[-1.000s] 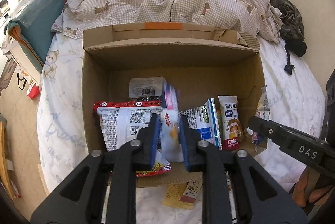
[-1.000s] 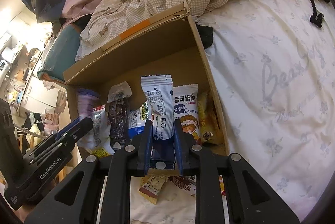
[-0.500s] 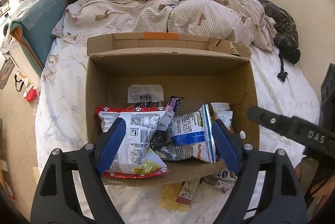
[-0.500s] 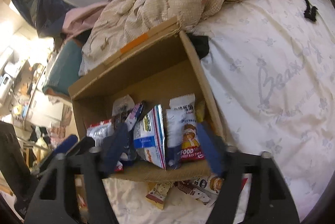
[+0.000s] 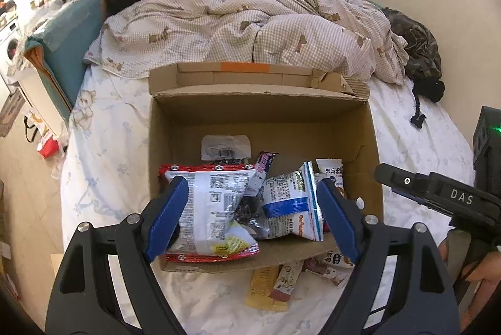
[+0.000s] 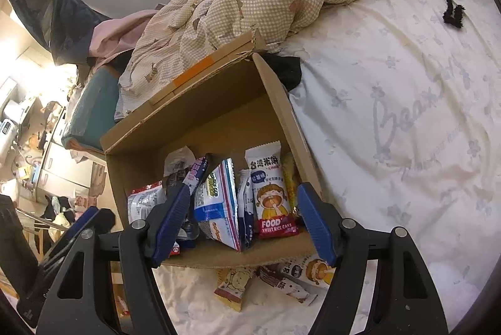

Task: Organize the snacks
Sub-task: 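Open both tools to release the packets into the box, then withdraw both tools and grasp the yellow bear-print bar with the left tool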

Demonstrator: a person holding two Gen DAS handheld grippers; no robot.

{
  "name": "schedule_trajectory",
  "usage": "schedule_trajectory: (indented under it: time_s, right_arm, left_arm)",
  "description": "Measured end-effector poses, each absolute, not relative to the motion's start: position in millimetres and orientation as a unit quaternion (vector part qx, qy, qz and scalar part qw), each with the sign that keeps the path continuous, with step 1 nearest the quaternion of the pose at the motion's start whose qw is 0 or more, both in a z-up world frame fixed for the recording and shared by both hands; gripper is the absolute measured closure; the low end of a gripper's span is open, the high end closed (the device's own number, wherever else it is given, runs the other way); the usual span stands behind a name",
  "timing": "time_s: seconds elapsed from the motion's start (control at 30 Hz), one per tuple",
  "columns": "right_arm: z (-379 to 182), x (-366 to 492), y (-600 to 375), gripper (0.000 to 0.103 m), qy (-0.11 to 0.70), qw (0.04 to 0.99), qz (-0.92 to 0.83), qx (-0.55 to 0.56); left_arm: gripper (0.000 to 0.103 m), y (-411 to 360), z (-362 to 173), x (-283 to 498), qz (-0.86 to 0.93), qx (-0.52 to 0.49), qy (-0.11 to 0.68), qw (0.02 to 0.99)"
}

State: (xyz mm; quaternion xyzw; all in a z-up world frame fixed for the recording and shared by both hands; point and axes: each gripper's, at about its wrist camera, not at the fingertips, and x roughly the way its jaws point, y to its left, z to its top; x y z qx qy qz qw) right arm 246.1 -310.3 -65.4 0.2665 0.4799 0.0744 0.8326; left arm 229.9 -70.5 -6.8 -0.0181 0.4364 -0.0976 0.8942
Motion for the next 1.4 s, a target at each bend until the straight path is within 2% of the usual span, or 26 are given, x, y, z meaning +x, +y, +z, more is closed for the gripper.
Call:
schedule_trajectory:
  time_s: [0.3, 0.53, 0.6, 0.83, 0.97, 1.17, 1.33, 1.4]
  right_arm:
    - [-61.9, 222.8, -304.8, 0.029, 0.493, 0.842, 0.051, 0.212]
    - [-72.7, 199.2, -298.6, 0.029, 0.518, 0.824, 0.065, 0.222]
    - [-75.8, 192.7, -298.3, 0.029, 0.525, 0.818, 0.065, 0.228]
    - [-81.4, 164.3, -306.6, 0.029, 0.533, 0.806, 0.048, 0.254]
    - [-97.5, 147.2, -322.1, 0.029, 0.547, 0.776, 0.029, 0.313]
    - [-105.0, 144.7, -328.5, 0.029, 0.553, 0.766, 0.026, 0.326]
    - [-111.3, 142.9, -335.6, 0.029, 0.555, 0.754, 0.029, 0.351]
    - [-112.1, 142.8, -336.3, 0.029, 0.554, 0.753, 0.029, 0.353]
  left_arm:
    - [0.021, -54.5, -4.7, 201.5, -0.089, -0.024, 0.425, 0.900]
    - [0.008, -49.8, -8.8, 179.3, -0.101, -0.041, 0.427, 0.897]
    - [0.007, -49.0, -9.9, 174.7, -0.097, -0.039, 0.427, 0.898]
    - [0.007, -40.2, -27.3, 166.5, -0.072, -0.029, 0.453, 0.888]
    - [0.007, -36.1, -45.5, 166.2, -0.068, -0.042, 0.486, 0.870]
    - [0.007, -67.7, -88.2, 168.9, -0.103, -0.019, 0.546, 0.832]
    - [0.015, -121.7, -118.1, 174.8, -0.142, 0.071, 0.561, 0.813]
    - [0.015, -142.3, -126.8, 177.5, -0.150, 0.120, 0.557, 0.808]
